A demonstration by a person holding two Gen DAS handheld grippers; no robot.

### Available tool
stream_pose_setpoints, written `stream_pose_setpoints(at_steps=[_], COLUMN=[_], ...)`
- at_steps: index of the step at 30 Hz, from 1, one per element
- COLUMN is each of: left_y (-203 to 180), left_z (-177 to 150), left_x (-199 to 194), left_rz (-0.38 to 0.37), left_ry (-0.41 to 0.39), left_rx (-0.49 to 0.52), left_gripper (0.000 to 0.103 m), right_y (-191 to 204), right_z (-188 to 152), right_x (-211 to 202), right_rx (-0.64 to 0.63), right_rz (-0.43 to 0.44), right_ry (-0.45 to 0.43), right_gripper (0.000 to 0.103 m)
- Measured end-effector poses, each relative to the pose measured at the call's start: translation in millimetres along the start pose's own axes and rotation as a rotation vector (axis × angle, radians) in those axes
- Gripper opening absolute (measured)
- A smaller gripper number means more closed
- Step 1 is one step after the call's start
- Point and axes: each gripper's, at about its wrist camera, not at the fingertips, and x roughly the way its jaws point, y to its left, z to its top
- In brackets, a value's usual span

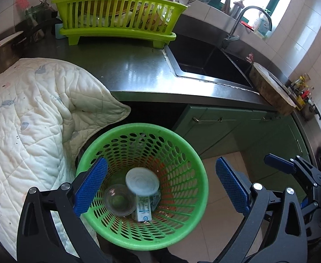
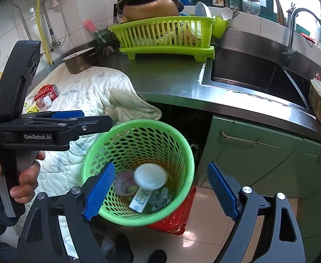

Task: Collect trash
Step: 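Open the left tool to drop the clear lid into the green basket, then move both tools back over the mat toward the bottle and red can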

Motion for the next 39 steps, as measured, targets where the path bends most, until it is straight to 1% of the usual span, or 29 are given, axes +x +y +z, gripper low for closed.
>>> stream_pose_setpoints(at_steps=[3, 9, 15, 20, 27, 34, 39], left_y=[6.1, 25.2, 57.0, 92.2, 148.6, 210.6, 247.5], left_z=[-2.0, -9.3, -17.9, -28.5, -48.2, -71.0, -81.1], left_x=[-6.1, -27.5, -56.7, -85.1, -121.6, -158.9, -180.8], left_rz=[0.006, 0.068, 0.143, 0.218, 0.314, 0.413, 0.482], left_ry=[-0.005, -0.033, -0.068, -0.100, -0.132, -0.162, -0.176], left_rx=[-0.009, -0.026, -0.071, -0.131, -0.228, -0.337, -0.372], left_gripper=[0.098, 0.098, 0.098, 0.098, 0.098, 0.098, 0.098], right_y=[0.8, 11.4, 34.9, 61.3, 116.5, 183.4, 223.3], right_z=[0.0, 5.4, 15.6, 28.5, 50.5, 73.1, 85.6], right_x=[-0.1, 2.7, 11.5, 23.3, 45.1, 64.3, 77.0], right_rx=[-0.003, -0.031, -0.082, -0.135, -0.235, -0.348, -0.409], right_rz=[0.006, 0.026, 0.064, 0.111, 0.192, 0.274, 0.314], right_ry=[-0.003, -0.009, -0.012, -0.009, 0.001, -0.004, -0.004], right_gripper=[0.083, 0.083, 0.083, 0.083, 0.083, 0.083, 0.083])
